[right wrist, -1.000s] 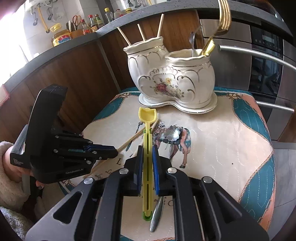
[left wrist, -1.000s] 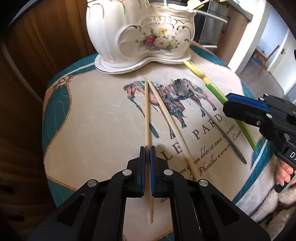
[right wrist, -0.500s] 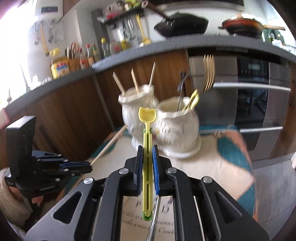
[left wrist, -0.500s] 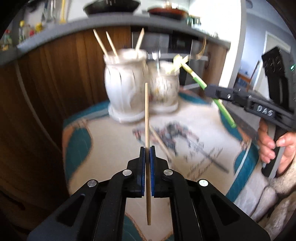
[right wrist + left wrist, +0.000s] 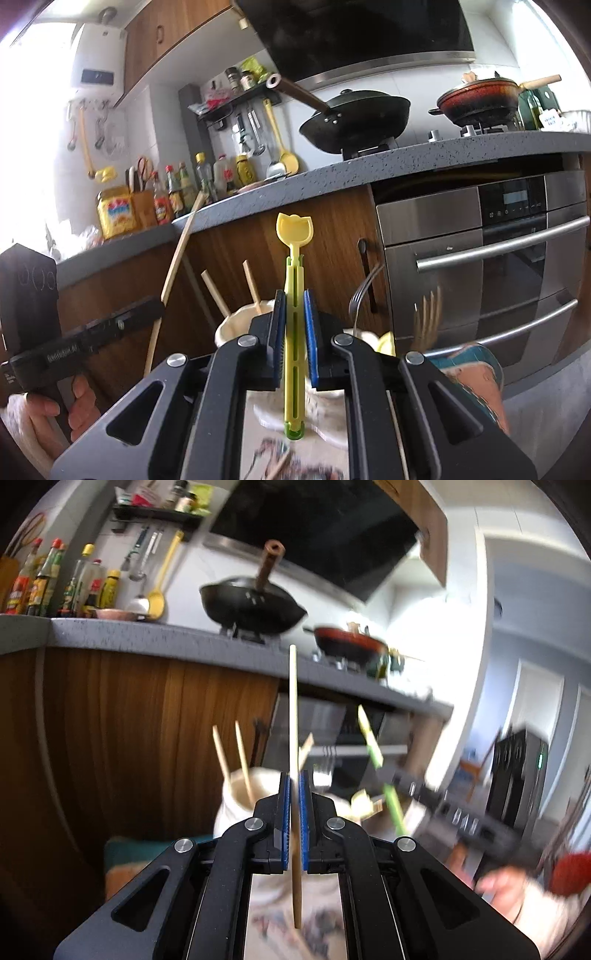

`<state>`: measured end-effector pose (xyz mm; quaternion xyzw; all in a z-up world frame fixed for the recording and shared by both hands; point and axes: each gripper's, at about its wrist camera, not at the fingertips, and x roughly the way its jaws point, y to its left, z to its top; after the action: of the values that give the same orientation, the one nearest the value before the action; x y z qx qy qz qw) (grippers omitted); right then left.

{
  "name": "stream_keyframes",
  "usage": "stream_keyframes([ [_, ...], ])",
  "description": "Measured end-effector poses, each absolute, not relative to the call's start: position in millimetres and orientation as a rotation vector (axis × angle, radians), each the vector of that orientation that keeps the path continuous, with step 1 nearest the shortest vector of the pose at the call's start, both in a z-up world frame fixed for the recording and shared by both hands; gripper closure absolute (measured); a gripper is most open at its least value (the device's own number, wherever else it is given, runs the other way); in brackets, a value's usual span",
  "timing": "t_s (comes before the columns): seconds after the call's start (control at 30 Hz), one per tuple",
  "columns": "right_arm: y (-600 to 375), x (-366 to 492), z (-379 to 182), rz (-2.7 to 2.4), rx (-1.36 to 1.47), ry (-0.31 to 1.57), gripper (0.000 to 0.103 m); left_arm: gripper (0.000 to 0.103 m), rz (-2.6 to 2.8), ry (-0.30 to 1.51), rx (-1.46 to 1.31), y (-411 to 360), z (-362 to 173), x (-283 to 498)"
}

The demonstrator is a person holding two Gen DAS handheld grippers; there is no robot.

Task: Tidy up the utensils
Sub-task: 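Lower the chopstick into the tall pot with the left tool while the right tool lowers the yellow utensil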

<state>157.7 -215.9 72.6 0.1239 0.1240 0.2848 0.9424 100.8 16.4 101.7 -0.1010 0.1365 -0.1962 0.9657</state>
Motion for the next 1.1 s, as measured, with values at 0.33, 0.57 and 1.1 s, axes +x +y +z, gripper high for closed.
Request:
stream_keyframes([
  [0.33,-206,194,66,0.563,0.274,0.245,0.093,0.098,-0.383,0.179,-0.28,4,112,162],
  [0.57,-197,210,58,0.568,0.288,0.225,0.093,0.098,-0.329,0.162,-0.186,-14,96,173],
  [1.1,-192,199,34,0.537,0.222,0.259,0.093,0.098,-0.311,0.214,-0.112,-15,66,155],
])
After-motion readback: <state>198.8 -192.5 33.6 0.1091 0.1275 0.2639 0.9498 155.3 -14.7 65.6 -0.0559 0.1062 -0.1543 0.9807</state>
